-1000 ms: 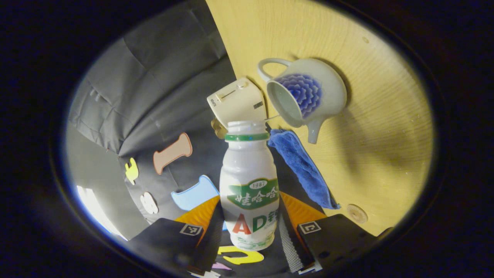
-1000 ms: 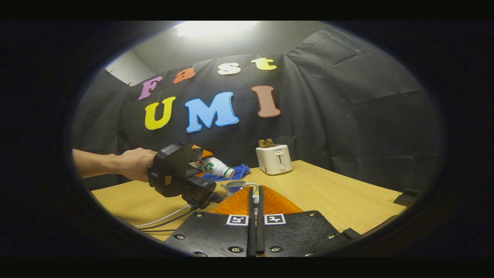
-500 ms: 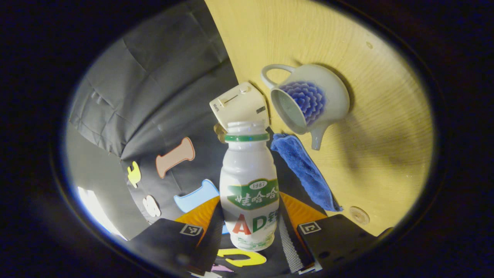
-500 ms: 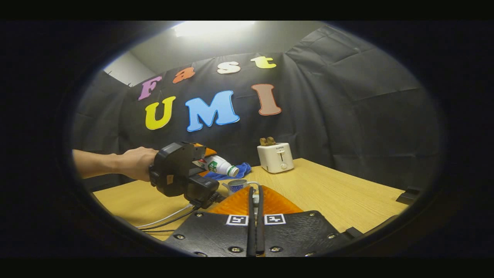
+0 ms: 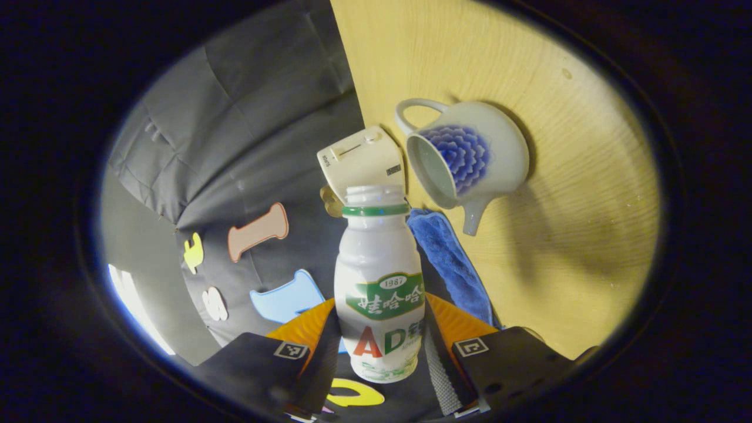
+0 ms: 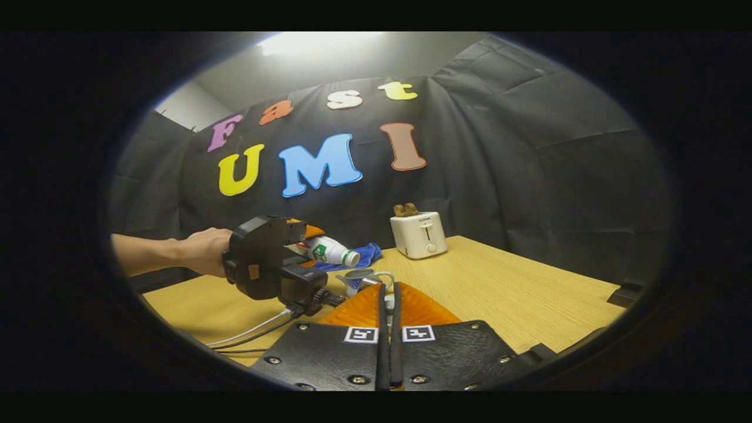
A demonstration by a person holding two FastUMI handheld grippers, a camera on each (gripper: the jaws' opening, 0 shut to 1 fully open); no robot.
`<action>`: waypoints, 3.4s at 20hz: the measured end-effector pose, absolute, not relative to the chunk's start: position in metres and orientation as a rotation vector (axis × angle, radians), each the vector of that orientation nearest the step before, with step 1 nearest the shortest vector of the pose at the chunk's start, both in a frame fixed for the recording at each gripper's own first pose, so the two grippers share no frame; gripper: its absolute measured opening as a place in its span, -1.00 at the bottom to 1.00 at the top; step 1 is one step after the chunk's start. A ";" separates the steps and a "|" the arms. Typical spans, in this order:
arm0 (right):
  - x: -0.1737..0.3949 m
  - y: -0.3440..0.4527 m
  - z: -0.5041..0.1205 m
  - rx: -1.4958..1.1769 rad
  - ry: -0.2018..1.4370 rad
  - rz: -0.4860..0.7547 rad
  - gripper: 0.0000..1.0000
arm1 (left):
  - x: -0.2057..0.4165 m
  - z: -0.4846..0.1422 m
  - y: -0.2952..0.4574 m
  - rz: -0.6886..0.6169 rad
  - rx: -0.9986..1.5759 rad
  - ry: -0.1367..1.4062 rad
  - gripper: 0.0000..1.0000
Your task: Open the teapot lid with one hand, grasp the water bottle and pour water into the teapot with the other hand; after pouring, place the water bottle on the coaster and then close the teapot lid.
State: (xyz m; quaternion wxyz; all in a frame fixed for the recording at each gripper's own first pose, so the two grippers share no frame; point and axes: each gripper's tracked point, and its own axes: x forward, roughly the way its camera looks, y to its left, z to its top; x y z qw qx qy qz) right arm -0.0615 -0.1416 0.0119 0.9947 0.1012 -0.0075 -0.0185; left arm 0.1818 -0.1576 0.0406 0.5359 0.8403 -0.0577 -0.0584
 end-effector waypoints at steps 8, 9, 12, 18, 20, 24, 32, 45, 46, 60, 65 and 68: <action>-0.060 -0.146 0.010 0.180 -0.004 -0.050 -0.99 | 0.183 0.012 -0.154 -0.236 1.754 -0.084 0.51; -0.061 -0.147 0.012 0.177 -0.006 -0.051 -1.00 | 0.180 0.014 -0.154 -0.235 1.709 -0.094 0.65; -0.059 -0.148 0.018 0.148 -0.013 -0.063 -0.99 | 0.173 0.010 -0.150 -0.254 1.517 -0.094 0.51; -0.046 -0.151 0.027 0.132 0.006 -0.054 -0.99 | 0.160 0.010 -0.125 -0.263 1.113 -0.050 0.51; -0.035 -0.144 0.028 0.133 0.017 -0.007 -0.99 | 0.158 0.008 -0.117 -0.274 0.981 -0.034 0.51; 0.007 -0.122 0.032 0.107 0.028 0.095 -0.99 | 0.152 0.014 -0.093 -0.251 0.819 -0.026 0.51; 0.091 -0.095 0.041 0.013 0.040 0.141 -0.99 | 0.150 0.019 -0.049 -0.225 0.580 -0.017 0.38; 0.143 -0.076 0.018 -0.016 0.120 0.126 -1.00 | 0.160 0.029 0.026 -0.175 0.227 0.021 0.51; 0.144 -0.078 0.015 -0.029 0.127 0.116 -0.99 | 0.161 0.029 0.030 -0.173 0.202 0.022 0.51; 0.136 -0.079 0.018 -0.025 0.076 0.146 -0.95 | 0.171 -0.002 0.049 -0.116 0.097 0.092 0.51; 0.116 -0.072 0.053 0.016 -0.071 0.147 0.51 | 0.173 0.004 0.056 -0.104 0.100 0.072 0.51; 0.113 -0.057 0.045 0.012 -0.034 0.188 0.52 | 0.178 0.009 0.064 -0.075 0.110 0.054 0.51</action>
